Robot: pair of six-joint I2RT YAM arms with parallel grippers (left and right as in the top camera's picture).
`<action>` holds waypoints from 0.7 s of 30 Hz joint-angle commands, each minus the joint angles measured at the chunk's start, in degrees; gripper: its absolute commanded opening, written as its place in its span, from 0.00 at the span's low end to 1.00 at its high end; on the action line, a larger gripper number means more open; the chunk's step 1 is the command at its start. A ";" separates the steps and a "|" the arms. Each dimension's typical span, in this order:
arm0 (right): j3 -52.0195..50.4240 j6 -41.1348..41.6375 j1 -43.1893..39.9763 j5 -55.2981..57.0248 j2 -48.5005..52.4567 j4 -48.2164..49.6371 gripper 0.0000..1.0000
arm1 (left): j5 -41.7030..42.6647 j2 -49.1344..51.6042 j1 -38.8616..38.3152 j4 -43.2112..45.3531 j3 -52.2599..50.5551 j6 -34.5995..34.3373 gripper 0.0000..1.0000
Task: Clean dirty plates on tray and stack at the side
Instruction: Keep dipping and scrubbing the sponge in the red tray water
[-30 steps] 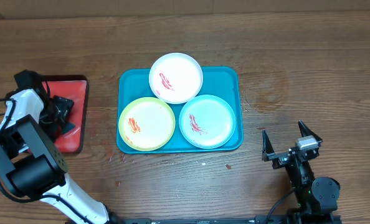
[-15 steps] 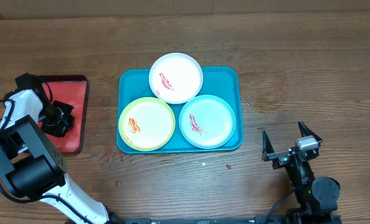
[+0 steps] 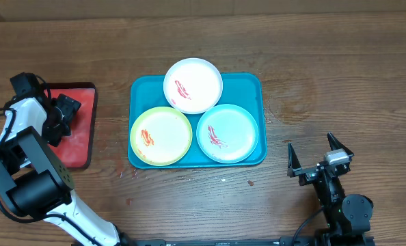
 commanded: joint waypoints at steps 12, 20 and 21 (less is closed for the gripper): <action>-0.61 0.20 -0.22 0.33 -0.50 0.22 1.00 | 3.45 1.05 -0.02 -5.09 -0.31 0.55 0.04; -0.61 0.20 -0.22 0.33 -0.50 0.24 1.00 | 13.25 1.03 -0.02 -6.12 -0.28 -2.91 1.00; -0.61 0.20 -0.22 0.33 -0.50 0.22 1.00 | 11.89 1.03 0.02 -5.70 -0.28 -2.89 1.00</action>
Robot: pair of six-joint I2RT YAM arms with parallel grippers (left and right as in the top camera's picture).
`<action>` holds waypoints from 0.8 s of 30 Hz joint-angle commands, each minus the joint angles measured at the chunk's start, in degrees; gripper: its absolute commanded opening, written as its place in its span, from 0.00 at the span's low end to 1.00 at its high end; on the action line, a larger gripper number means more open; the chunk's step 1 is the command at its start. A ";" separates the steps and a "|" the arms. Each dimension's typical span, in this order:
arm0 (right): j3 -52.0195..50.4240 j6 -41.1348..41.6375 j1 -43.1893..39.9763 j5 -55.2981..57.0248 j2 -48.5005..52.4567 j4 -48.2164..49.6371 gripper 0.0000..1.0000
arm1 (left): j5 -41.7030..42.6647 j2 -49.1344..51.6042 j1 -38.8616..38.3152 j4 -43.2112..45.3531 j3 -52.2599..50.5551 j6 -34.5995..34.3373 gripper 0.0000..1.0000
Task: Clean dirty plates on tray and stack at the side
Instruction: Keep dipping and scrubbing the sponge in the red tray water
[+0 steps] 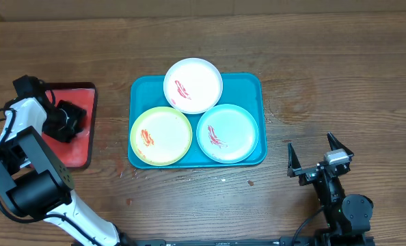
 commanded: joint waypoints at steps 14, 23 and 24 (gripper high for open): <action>-0.61 0.17 -0.22 0.37 -0.52 0.22 1.00 | -19.54 0.98 -0.02 6.32 -0.31 0.24 0.96; -0.61 0.17 -0.22 0.37 -0.52 0.22 1.00 | -20.50 0.98 -0.02 5.68 -0.33 5.62 0.58; -0.61 0.17 -0.22 0.35 -0.52 0.20 1.00 | -20.33 0.98 -0.02 5.68 -0.33 6.88 0.50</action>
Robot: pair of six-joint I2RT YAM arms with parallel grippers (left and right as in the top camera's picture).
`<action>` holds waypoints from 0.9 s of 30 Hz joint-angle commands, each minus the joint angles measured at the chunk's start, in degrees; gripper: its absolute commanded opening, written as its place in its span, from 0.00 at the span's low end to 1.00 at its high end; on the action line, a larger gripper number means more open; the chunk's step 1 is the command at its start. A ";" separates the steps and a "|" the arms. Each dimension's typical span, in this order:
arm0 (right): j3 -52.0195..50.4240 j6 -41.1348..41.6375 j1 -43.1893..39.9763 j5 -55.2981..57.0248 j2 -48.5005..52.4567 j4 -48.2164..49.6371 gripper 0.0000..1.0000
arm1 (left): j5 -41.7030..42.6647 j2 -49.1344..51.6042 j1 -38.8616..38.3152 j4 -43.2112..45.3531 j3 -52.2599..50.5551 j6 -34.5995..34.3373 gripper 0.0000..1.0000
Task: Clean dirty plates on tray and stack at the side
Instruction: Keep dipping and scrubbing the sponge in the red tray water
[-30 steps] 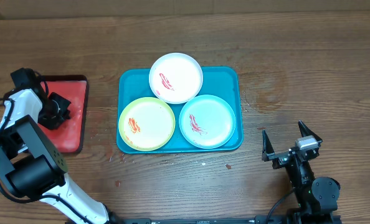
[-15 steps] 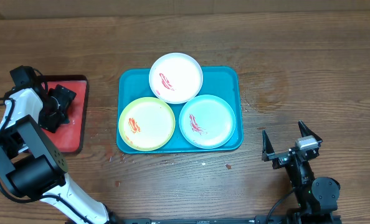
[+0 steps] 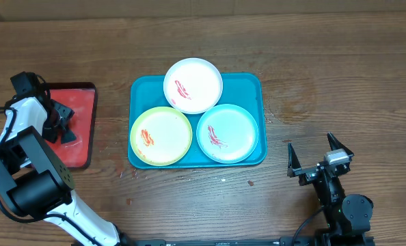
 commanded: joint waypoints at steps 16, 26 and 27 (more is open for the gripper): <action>-0.61 0.17 -0.22 0.35 -0.52 0.20 1.00 | -0.59 1.05 0.15 -4.96 -0.50 6.84 1.00; -0.61 0.17 -0.22 0.35 -0.52 0.22 1.00 | 5.75 1.05 0.09 -12.81 -0.50 6.40 0.30; -0.61 0.17 -0.22 0.37 -0.52 0.22 1.00 | 6.84 1.05 0.09 -12.79 -0.50 6.38 0.27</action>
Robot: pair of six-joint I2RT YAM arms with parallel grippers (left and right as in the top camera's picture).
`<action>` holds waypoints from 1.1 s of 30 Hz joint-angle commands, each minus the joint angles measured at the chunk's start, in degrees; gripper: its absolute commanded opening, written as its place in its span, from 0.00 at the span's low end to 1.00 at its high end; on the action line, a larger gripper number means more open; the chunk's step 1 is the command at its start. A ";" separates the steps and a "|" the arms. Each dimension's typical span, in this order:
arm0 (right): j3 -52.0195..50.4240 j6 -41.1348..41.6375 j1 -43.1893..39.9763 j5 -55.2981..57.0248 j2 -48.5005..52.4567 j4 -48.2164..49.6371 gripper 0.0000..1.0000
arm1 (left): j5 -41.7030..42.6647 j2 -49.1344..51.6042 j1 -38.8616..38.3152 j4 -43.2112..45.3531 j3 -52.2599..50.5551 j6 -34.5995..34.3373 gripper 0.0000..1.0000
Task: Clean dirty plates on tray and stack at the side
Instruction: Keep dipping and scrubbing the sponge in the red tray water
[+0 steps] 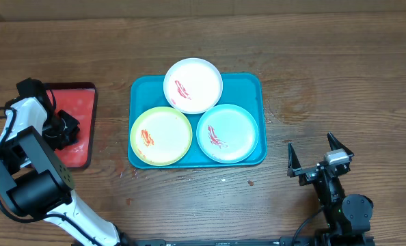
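Note:
Three plates lie on a teal tray (261,96), each with a red smear: a white plate (193,84) at the back, a yellow-green plate (160,136) front left, and a pale blue plate (227,132) front right. Far from the tray, my left gripper (65,131) is low over a red pad (80,109) at the table's left. Its fingers are a dark mass from above, so their state does not show. My right gripper (316,152) stands open near the front right, holding nothing.
The red pad has a dark rim and lies left of the tray with a strip of bare wood between them. The left arm's white links (25,157) run along the table's left edge. Small crumbs dot the wood in front of the tray.
My left gripper has shifted slightly toward the front of the red pad. The plates, tray and right arm are where they were.
My left gripper was first over the back part of the red pad. At each later moment it stood a little nearer the pad's front, always over the pad. The three smeared plates stayed on the tray and the right gripper stayed open in place.

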 commanded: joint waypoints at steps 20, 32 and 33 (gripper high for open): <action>-0.61 0.17 -0.22 0.35 -0.50 0.24 1.00 | 7.80 1.01 0.81 14.43 -0.39 -14.19 1.00; -0.61 0.17 -0.22 0.35 -0.50 0.24 1.00 | 0.59 1.03 1.22 12.63 -0.39 -5.99 0.04; -0.61 0.17 -0.22 0.35 -0.50 0.24 1.00 | 0.59 1.03 1.22 12.17 -0.39 -5.20 0.09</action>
